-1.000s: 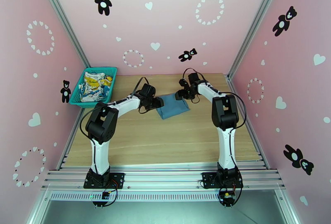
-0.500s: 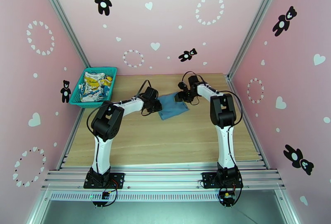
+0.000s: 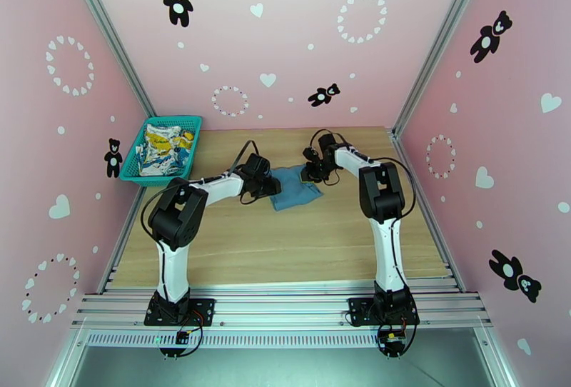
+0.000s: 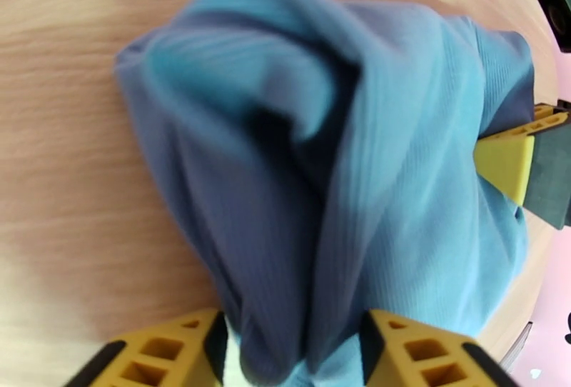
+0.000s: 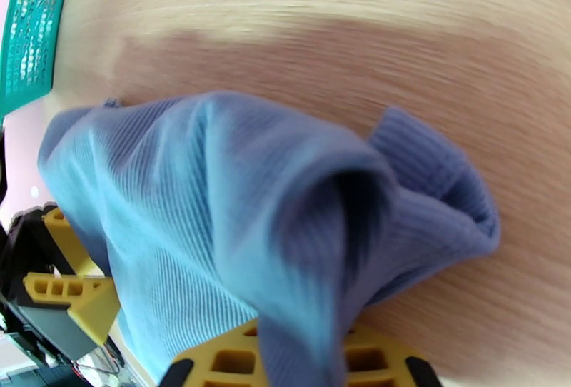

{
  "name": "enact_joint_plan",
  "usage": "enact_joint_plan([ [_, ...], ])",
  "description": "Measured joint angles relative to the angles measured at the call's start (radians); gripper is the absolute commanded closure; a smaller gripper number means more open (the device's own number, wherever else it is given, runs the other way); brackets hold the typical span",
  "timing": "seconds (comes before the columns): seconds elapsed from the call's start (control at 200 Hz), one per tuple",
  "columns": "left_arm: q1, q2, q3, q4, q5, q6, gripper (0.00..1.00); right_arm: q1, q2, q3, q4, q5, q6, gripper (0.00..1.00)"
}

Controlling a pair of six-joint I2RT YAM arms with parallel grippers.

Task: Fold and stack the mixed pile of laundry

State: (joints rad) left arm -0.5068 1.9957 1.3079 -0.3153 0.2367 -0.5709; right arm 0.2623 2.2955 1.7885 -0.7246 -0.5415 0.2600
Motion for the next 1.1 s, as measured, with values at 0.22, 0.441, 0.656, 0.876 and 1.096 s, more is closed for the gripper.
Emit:
enact_joint_plan([
  [0.22, 0.0, -0.079, 0.0, -0.041, -0.013, 0.013, 0.36, 0.01, -0.082, 0.0, -0.07, 0.212, 0.002, 1.0],
  [0.441, 0.0, -0.142, -0.002, -0.044, -0.018, 0.029, 0.36, 0.017, -0.132, 0.036, -0.109, 0.563, -0.021, 1.0],
  [0.656, 0.0, -0.143, -0.042, -0.04, -0.017, 0.028, 0.36, -0.027, -0.098, 0.196, -0.117, 0.864, -0.106, 1.0],
  [0.876, 0.0, -0.143, -0.079, -0.033, -0.016, 0.027, 0.37, -0.157, 0.013, 0.404, -0.056, 1.032, -0.178, 1.0],
  [1.096, 0.0, -0.143, -0.1, -0.034, -0.016, 0.027, 0.37, -0.298, 0.144, 0.514, -0.004, 1.055, -0.19, 1.0],
])
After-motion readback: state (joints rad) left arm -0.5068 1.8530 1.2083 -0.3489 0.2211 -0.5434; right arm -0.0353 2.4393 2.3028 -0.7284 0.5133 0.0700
